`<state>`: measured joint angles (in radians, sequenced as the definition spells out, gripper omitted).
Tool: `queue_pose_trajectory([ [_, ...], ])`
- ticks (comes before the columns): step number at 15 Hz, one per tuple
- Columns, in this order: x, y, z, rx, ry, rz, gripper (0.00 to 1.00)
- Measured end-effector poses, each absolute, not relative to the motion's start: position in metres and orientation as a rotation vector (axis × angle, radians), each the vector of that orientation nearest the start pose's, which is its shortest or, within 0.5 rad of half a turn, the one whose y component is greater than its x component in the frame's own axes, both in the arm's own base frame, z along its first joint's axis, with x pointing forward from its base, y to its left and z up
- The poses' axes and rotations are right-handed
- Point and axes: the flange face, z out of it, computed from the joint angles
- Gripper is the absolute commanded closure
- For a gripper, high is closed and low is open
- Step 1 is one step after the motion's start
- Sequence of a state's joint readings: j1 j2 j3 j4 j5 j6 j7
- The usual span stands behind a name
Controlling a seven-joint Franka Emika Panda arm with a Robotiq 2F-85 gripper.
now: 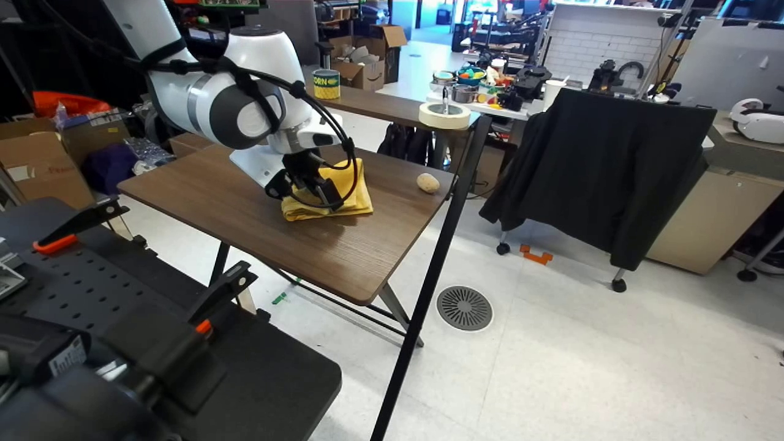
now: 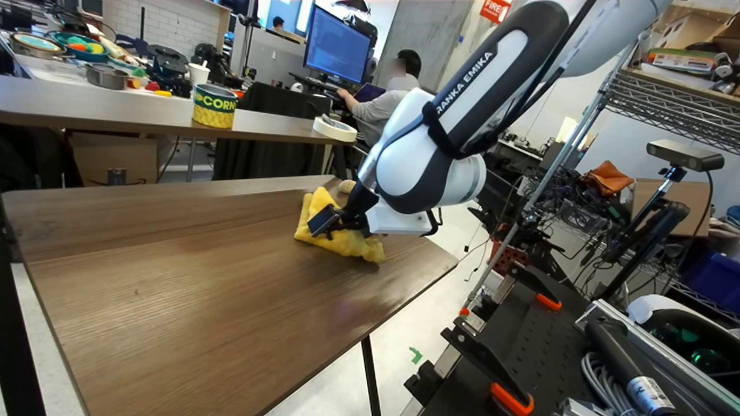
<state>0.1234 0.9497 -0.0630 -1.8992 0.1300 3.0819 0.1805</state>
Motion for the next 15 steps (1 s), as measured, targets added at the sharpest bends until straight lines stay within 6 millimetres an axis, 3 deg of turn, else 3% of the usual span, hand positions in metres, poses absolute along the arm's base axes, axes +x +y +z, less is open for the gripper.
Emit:
queue_pose_trajectory([
  [8, 0.614, 0.191, 0.022, -3.071, -0.152, -0.366, 0.0],
  [11, 0.629, 0.225, 0.023, -3.083, -0.226, -0.297, 0.0],
  [15, 0.651, 0.25, 0.024, -3.086, -0.263, -0.292, 0.0],
])
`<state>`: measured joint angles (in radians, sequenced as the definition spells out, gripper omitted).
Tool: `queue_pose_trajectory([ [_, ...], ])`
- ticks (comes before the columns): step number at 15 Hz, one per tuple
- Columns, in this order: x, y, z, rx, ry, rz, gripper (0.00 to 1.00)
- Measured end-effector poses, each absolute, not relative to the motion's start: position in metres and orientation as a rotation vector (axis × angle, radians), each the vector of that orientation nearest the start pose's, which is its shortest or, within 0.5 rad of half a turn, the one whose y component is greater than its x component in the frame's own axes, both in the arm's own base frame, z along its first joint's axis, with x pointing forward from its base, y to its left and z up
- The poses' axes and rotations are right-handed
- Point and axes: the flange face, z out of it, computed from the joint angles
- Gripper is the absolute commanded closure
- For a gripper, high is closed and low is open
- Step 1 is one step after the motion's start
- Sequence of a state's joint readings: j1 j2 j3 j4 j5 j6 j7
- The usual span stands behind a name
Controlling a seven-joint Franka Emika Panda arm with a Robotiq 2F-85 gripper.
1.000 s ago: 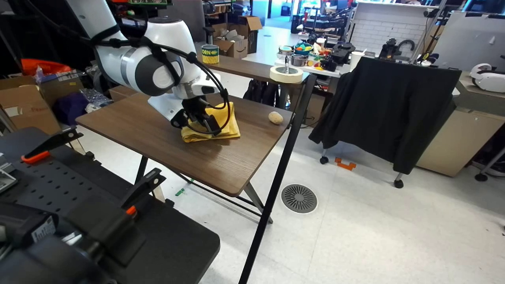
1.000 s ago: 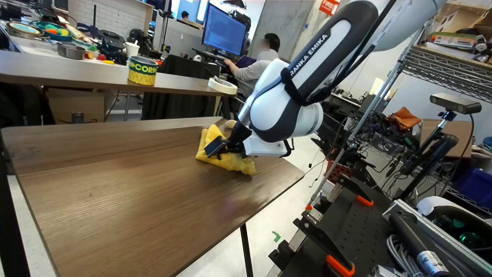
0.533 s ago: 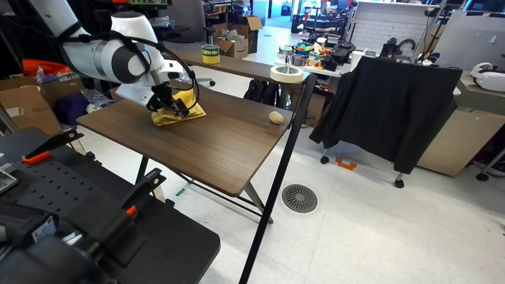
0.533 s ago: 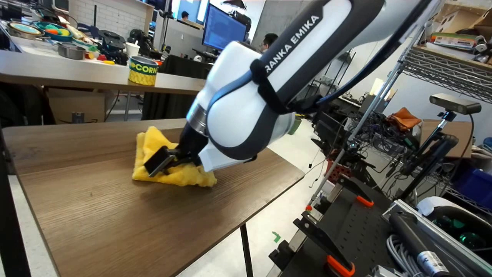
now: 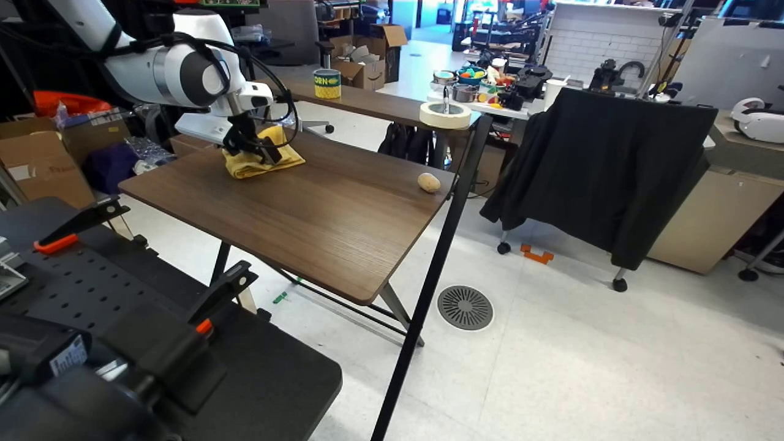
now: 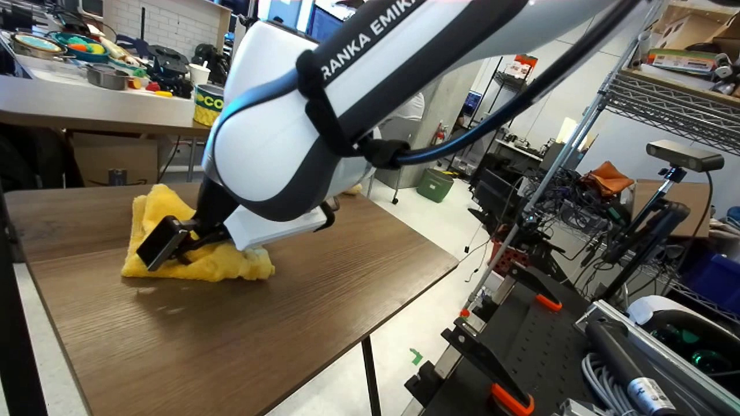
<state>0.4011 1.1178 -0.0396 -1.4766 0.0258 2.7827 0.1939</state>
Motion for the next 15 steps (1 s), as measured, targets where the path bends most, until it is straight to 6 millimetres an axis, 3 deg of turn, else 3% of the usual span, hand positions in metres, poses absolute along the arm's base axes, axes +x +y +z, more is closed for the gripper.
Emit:
queue_pose_trajectory([
  [3, 0.669, 0.247, 0.024, -3.087, -0.219, -0.338, 0.0],
  [5, 0.682, 0.229, 0.024, -3.107, -0.16, -0.373, 0.0],
  [7, 0.695, 0.193, 0.025, -3.145, -0.062, -0.401, 0.0],
  [12, 0.715, 0.069, 0.026, -3.228, 0.249, -0.43, 0.0],
  [13, 0.716, 0.057, 0.025, -3.233, 0.265, -0.426, 0.0],
  [15, 0.713, 0.058, 0.025, -3.25, 0.199, -0.414, 0.0],
])
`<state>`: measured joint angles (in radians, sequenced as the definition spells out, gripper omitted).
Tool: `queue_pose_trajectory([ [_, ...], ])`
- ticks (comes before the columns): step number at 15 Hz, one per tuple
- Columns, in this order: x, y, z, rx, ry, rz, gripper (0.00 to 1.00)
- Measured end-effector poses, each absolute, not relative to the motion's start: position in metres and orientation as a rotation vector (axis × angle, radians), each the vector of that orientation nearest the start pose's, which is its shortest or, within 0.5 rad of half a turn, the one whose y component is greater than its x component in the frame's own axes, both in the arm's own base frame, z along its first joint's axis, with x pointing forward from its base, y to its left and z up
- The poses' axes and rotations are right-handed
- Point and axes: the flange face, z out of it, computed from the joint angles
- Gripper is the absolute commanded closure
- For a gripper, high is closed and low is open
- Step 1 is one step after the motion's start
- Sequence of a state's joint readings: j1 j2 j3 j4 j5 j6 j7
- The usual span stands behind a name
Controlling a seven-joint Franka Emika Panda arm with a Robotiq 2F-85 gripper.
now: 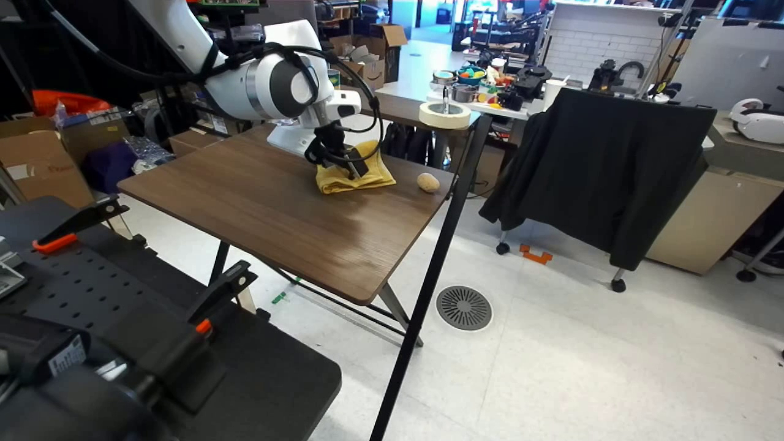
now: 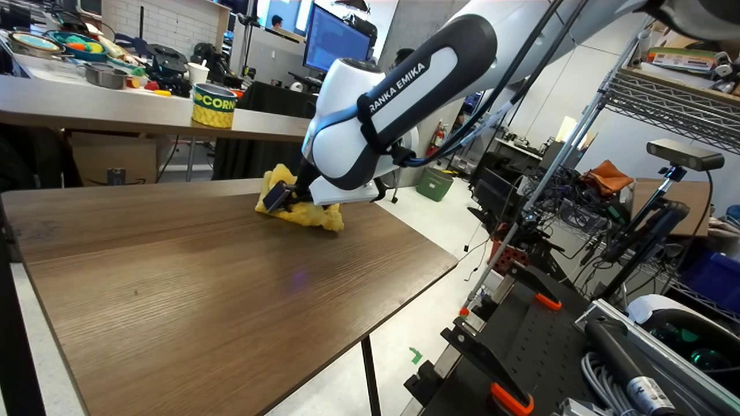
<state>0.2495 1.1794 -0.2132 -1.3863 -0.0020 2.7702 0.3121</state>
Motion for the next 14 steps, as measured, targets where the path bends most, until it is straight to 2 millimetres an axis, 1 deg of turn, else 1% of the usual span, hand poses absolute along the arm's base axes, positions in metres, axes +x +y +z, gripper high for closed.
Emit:
queue_pose_trajectory([
  [1, 0.709, 0.068, 0.025, -3.259, 0.125, -0.403, 0.0],
  [2, 0.703, 0.083, 0.025, -3.261, 0.046, -0.392, 0.0],
  [4, 0.684, 0.125, 0.025, -3.255, -0.113, -0.366, 0.0],
  [6, 0.66, 0.172, 0.025, -3.235, -0.282, -0.347, 0.0],
  [9, 0.613, 0.244, 0.026, -3.168, -0.537, -0.326, 0.0],
  [11, 0.575, 0.288, 0.028, -3.112, -0.703, -0.3, 0.0],
  [12, 0.554, 0.307, 0.028, -3.081, -0.783, -0.281, 0.0],
  [14, 0.512, 0.338, 0.03, -3.017, -0.938, -0.224, 0.0],
])
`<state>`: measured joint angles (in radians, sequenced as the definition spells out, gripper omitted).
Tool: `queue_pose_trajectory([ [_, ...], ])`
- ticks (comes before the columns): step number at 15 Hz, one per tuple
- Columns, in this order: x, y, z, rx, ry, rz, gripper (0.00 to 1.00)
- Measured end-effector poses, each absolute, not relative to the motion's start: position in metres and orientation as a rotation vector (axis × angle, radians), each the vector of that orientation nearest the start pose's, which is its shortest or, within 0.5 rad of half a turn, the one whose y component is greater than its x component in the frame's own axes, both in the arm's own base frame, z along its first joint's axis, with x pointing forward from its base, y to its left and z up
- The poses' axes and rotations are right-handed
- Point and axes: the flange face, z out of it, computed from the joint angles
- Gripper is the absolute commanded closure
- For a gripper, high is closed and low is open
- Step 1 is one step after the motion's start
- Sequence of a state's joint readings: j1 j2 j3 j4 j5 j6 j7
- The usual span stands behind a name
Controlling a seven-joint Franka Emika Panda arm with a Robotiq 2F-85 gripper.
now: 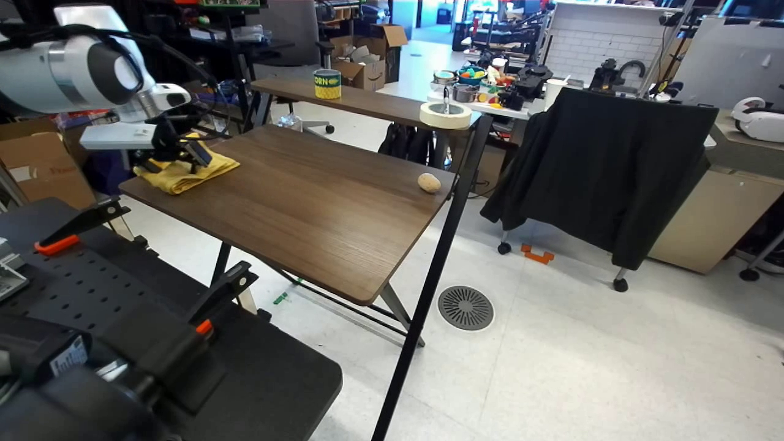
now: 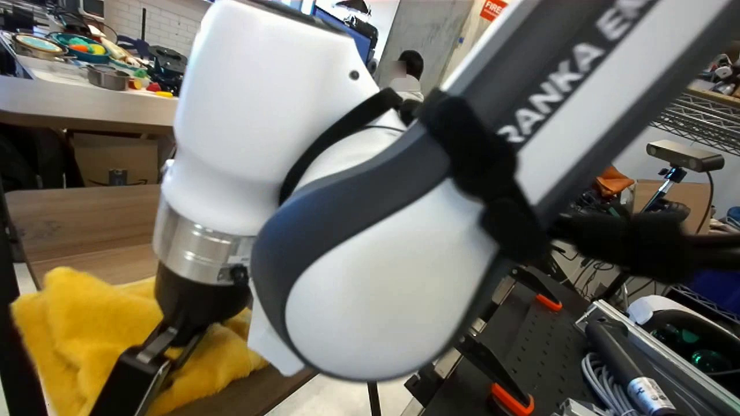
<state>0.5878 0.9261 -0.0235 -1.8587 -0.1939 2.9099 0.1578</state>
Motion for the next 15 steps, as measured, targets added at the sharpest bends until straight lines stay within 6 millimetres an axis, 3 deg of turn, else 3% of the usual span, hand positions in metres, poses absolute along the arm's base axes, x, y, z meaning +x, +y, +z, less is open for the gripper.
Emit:
queue_pose_trajectory([
  [2, 0.482, 0.353, 0.035, -2.946, -1.069, -0.16, 0.0],
  [3, 0.475, 0.351, 0.039, -2.93, -1.097, -0.133, 0.0],
  [5, 0.48, 0.326, 0.045, -2.958, -1.057, -0.077, 0.0],
  [7, 0.502, 0.276, 0.048, -3.031, -0.93, -0.051, 0.0],
  [11, 0.543, 0.151, 0.046, -3.179, -0.612, -0.025, 0.0],
  [15, 0.545, 0.023, 0.027, -3.282, -0.293, 0.1, 0.0],
])
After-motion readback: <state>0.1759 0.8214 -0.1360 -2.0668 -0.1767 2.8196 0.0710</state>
